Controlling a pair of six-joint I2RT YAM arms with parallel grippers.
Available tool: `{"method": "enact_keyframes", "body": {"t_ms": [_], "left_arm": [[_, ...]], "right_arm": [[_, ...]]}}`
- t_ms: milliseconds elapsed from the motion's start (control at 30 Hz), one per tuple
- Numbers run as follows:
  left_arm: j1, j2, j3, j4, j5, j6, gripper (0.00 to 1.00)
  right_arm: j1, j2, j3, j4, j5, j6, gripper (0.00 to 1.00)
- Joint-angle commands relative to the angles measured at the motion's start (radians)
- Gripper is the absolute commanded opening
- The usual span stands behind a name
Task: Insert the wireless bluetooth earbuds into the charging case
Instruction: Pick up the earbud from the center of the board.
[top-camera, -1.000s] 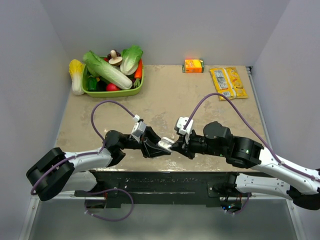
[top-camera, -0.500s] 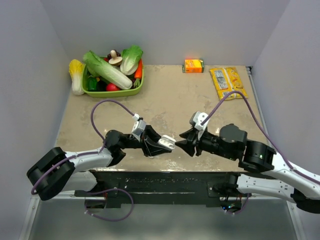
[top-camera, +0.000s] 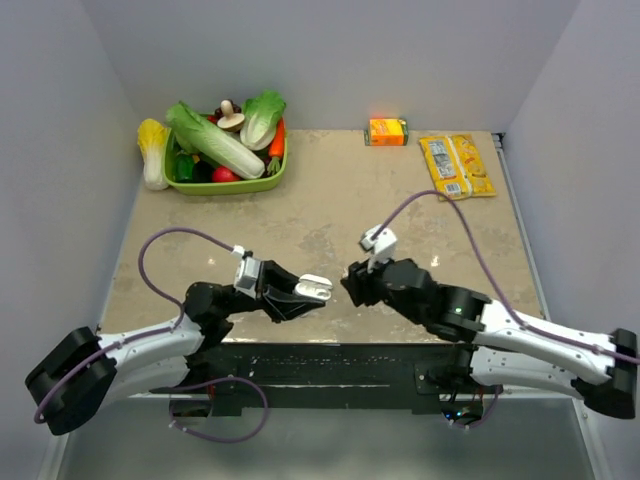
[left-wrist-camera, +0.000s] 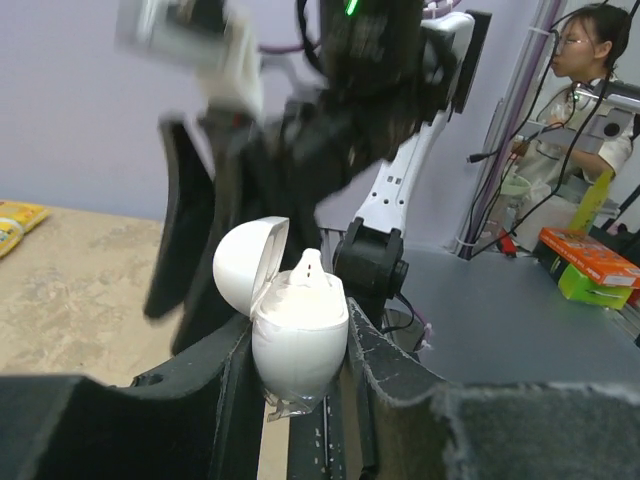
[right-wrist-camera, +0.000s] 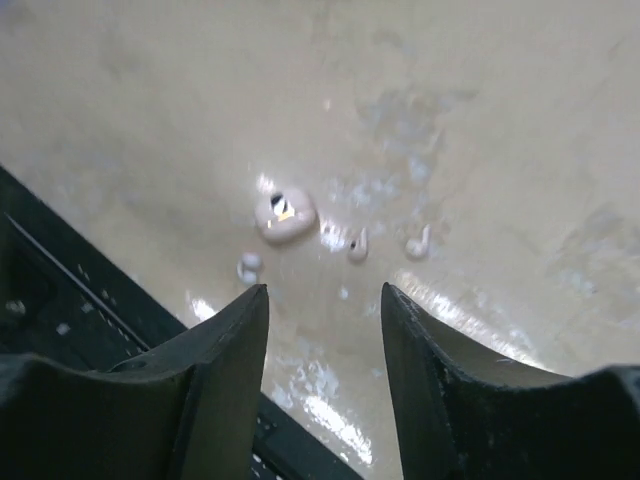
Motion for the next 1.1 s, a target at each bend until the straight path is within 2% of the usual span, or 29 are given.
{"method": "enact_keyframes", "body": {"t_ms": [0, 200, 433, 667, 1067], "left_arm": [[-0.006, -0.114, -0.039, -0.017, -0.086, 0.060, 0.00], [-0.011, -0.232, -0.104, -0.049, -0.155, 0.057, 0.00], [-0.013, -0.272, -0.141, -0.031, -0.160, 0.046, 0.00], [-0.016, -0.264, -0.153, 0.002, -0.158, 0.035, 0.00], [-0.019, -0.258, -0.157, 0.002, -0.163, 0.040, 0.00]], "right_arm": [[-0.003, 0.184, -0.082, 0.201, -0.189, 0.058, 0.46], [0.000, 0.432, -0.099, 0.438, -0.382, 0.041, 0.35], [0.000, 0.642, -0.031, 0.534, -0.525, 0.017, 0.39], [0.000, 0.763, 0.015, 0.552, -0.526, 0.017, 0.38], [0.000, 0.796, 0.022, 0.531, -0.432, 0.015, 0.37]]}}
